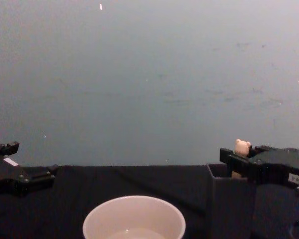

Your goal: Pick up the stirring spoon with one hand, stir inside the cup, then place it back in its original position.

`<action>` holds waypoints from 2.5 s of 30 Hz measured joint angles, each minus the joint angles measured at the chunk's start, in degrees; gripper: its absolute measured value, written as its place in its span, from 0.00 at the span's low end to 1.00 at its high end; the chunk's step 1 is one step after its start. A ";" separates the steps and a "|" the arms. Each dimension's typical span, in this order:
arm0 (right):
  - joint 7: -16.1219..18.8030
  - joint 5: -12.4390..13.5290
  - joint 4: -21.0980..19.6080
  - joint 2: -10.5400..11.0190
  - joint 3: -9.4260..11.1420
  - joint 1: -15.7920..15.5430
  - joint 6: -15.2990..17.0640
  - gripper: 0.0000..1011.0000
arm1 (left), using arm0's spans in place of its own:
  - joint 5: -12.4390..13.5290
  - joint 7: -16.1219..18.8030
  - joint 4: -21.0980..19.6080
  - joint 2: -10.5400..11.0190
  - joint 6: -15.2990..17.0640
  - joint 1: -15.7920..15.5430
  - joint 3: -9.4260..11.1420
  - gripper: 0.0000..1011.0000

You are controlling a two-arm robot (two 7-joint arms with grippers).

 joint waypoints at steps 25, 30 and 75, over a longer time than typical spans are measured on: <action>0.72 0.36 0.10 -0.11 0.27 0.54 -0.73 0.99 | 0.00 0.00 0.00 0.00 0.00 0.00 0.00 0.99; 1.67 1.42 -0.70 -0.24 1.50 1.92 -2.38 0.99 | 0.00 0.00 0.00 0.00 0.00 0.00 0.00 0.99; -2.10 -10.22 9.08 -0.58 5.79 1.73 -2.94 0.99 | 0.00 0.00 0.00 0.00 0.00 0.00 0.00 0.99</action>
